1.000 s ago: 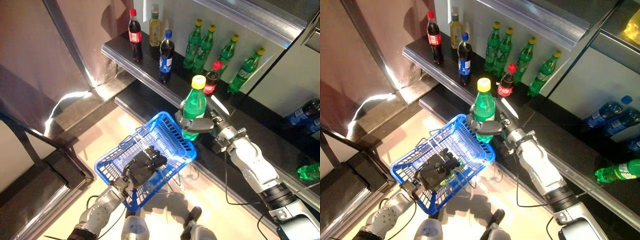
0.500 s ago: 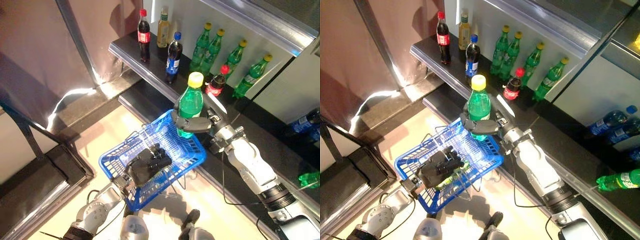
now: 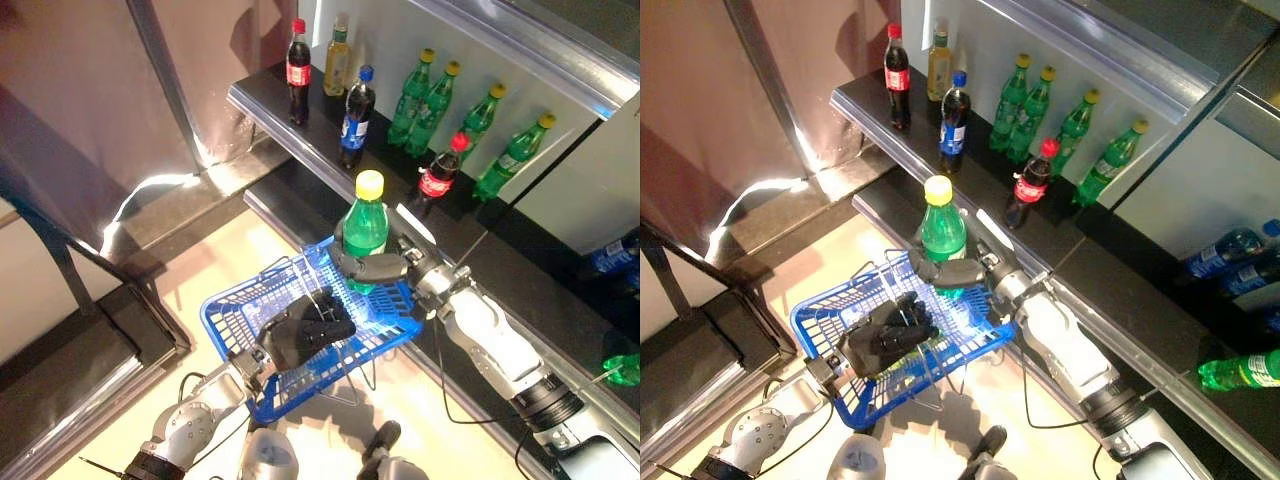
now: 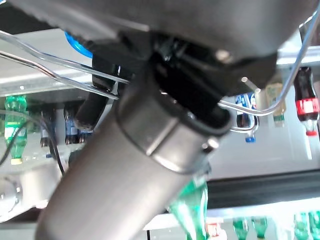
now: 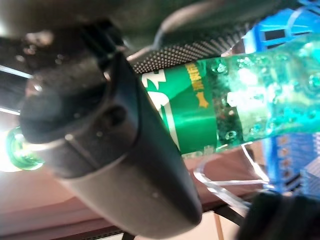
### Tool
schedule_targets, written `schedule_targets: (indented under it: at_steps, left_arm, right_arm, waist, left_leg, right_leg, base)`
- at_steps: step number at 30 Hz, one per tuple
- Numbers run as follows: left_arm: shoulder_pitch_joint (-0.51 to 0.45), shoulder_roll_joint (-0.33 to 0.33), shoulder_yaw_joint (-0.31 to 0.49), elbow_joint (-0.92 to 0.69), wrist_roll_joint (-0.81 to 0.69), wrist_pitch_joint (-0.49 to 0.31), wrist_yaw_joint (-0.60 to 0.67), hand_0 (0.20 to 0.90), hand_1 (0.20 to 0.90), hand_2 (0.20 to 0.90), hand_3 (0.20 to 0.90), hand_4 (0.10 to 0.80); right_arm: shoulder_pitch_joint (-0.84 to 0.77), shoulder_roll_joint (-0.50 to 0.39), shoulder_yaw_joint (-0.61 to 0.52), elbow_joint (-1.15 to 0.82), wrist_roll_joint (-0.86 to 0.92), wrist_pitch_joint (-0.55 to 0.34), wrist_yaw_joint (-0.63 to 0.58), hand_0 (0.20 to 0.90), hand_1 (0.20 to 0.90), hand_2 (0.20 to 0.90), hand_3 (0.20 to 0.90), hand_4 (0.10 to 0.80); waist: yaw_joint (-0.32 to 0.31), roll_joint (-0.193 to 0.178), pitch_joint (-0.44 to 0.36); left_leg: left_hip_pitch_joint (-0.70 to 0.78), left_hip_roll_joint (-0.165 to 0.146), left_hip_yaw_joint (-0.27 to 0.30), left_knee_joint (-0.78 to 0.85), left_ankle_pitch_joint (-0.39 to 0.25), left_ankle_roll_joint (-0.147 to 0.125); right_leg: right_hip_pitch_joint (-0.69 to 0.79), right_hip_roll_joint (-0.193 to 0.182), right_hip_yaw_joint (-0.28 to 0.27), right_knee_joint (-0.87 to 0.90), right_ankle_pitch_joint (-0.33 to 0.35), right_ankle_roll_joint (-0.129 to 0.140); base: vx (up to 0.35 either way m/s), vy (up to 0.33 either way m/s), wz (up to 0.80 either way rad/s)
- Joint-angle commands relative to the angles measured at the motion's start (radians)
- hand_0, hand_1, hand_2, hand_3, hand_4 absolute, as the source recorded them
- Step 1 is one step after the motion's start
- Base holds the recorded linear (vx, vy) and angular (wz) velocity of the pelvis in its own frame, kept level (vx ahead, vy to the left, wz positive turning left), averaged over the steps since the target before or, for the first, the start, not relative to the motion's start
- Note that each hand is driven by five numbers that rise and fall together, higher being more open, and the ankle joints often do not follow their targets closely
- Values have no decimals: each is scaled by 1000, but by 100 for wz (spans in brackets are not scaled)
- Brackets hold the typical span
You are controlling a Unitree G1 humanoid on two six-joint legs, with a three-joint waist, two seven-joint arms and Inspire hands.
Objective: Pick up the drink and place into the basket.
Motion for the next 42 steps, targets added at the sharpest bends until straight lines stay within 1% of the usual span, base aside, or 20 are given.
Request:
schedule_targets:
  at_steps: [1, 6, 16, 20, 29, 35, 42]
  left_arm:
    - [-177, -91, -65, -281, -155, -89, -230, 300, 300, 300, 200, 100]
    - [-183, -90, -64, -300, -163, -79, -247, 300, 300, 300, 200, 100]
    - [-188, -93, -55, -329, -167, -51, -278, 300, 300, 300, 200, 100]
    - [-190, -95, -48, -332, -168, -25, -298, 300, 300, 300, 200, 100]
    - [-199, -97, -56, -350, -162, -4, -316, 300, 300, 300, 200, 100]
    - [-214, -100, -66, -362, -158, -2, -322, 300, 300, 300, 200, 100]
    - [-227, -104, -83, -367, -146, -2, -334, 300, 300, 300, 200, 100]
  right_arm:
    - [-59, 36, -4, -33, 12, -154, -6, 300, 300, 300, 200, 100]
    - [-44, 50, 11, 20, 10, -146, 3, 300, 300, 300, 200, 100]
    - [-25, 63, 17, 134, -53, -140, -22, 300, 300, 300, 200, 100]
    - [-24, 62, 31, 196, -161, -152, -47, 300, 300, 300, 200, 100]
    - [-64, 31, 80, 222, -350, -134, -124, 300, 300, 300, 200, 100]
    - [-116, 9, 126, 204, -482, -85, -163, 300, 300, 300, 200, 100]
    - [-153, -4, 160, 189, -546, -42, -174, 300, 300, 300, 200, 100]
  waist:
    - [7, 7, -243]
    - [12, 7, -245]
    - [23, 5, -250]
    - [33, 5, -251]
    - [39, 3, -253]
    - [42, 4, -250]
    - [49, 5, -248]
  left_leg:
    - [-76, -124, 5, -36, 73, 95]
    - [-80, -123, 1, -36, 77, 93]
    - [-84, -126, -15, -36, 77, 92]
    - [-81, -125, -19, -36, 75, 90]
    - [-87, -128, -31, -36, 77, 90]
    - [-87, -130, -35, -36, 79, 91]
    - [-83, -129, -40, -36, 78, 89]
  right_leg:
    - [193, 37, -50, -2, -164, 73]
    - [194, 36, -55, -2, -163, 74]
    - [195, 36, -63, -2, -165, 71]
    - [200, 36, -65, -2, -168, 72]
    - [200, 36, -68, -2, -167, 73]
    - [202, 37, -67, -2, -169, 72]
    - [209, 40, -67, -2, -173, 70]
  base:
    - [5, 4, 4]
    - [0, 0, 0]
    - [0, 0, 6]
    - [1, 0, 1]
    - [0, 0, 0]
    - [-2, 2, 6]
    - [0, 0, 0]
